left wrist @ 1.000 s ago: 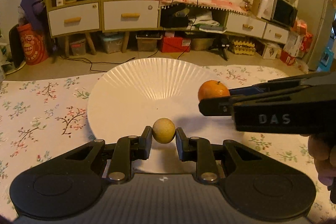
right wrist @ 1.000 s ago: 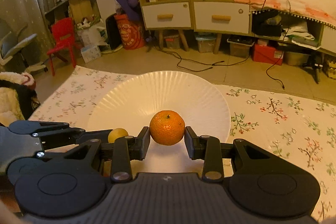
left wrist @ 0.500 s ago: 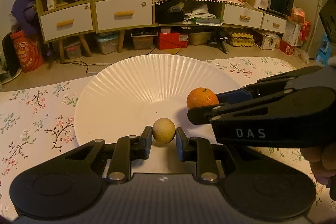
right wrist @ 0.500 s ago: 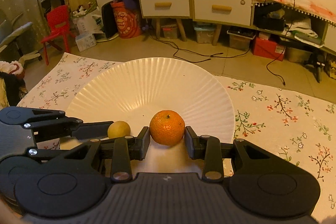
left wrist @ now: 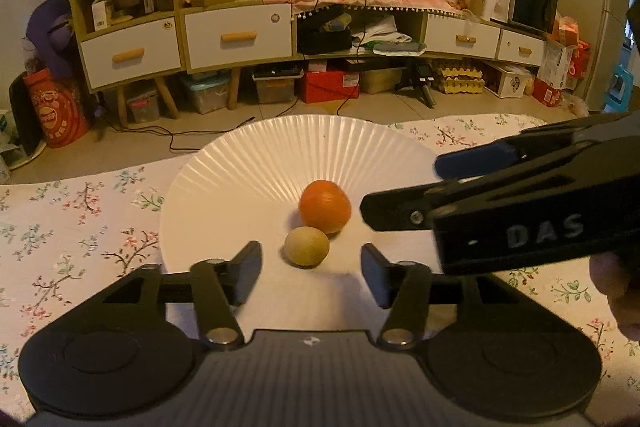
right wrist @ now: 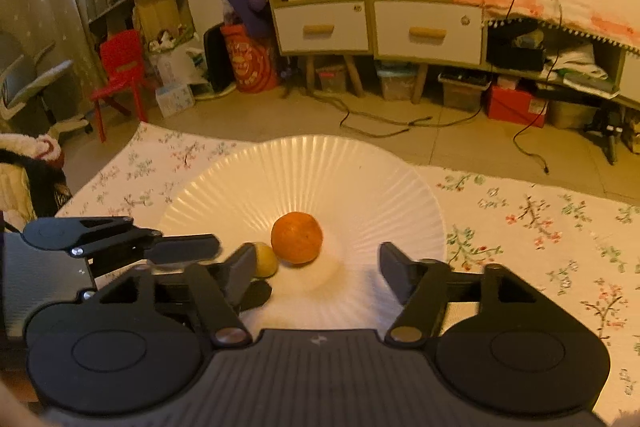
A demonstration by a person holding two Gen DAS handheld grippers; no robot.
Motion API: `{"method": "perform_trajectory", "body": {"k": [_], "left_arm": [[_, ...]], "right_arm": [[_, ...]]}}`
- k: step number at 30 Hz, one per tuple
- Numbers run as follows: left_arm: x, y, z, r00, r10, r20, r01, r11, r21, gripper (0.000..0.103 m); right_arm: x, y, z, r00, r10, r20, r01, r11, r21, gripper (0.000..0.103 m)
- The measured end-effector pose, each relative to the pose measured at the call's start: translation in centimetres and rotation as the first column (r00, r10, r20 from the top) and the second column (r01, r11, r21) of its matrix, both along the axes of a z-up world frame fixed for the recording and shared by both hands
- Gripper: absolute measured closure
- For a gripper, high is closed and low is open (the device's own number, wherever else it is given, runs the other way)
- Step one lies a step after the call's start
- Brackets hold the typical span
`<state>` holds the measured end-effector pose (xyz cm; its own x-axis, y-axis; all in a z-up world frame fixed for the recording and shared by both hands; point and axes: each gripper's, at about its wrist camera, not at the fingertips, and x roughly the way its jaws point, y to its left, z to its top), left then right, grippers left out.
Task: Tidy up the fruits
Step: 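Open both grippers to drop the fruits onto the plate, then withdraw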
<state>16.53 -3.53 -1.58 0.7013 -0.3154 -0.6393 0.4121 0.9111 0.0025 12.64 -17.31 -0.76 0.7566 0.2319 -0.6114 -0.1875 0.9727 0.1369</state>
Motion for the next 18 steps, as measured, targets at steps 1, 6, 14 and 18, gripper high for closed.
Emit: {"method": "perform_trajectory", "body": {"k": [1,6,14,18], "left_arm": [[-0.1,0.1,0.2,1.000,0.003,0.000,-0.003,1.000,-0.003,0.046],[-1.1,0.5,1.1,1.000,0.023,0.010,-0.022,1.000,-0.014,0.027],[-2.4,1.9,2.2,0.998,0.067,0.014,-0.066,0.997,-0.044,0.013],[-3.2,2.1,2.5,0.998,0.065,0.019,-0.064,0.998,-0.022,0.010]], "right_arm": [[-0.3,-0.1,0.3,1.000,-0.004,0.010,0.004,1.000,0.002,0.029],[-1.4,-0.2,1.2,0.999,-0.022,0.041,0.022,1.000,0.007,0.016],[-3.5,0.0,2.3,0.997,-0.028,0.066,0.027,1.000,0.010,0.004],[-4.2,0.4,2.4,0.997,-0.024,0.068,0.024,1.000,-0.004,0.002]]}}
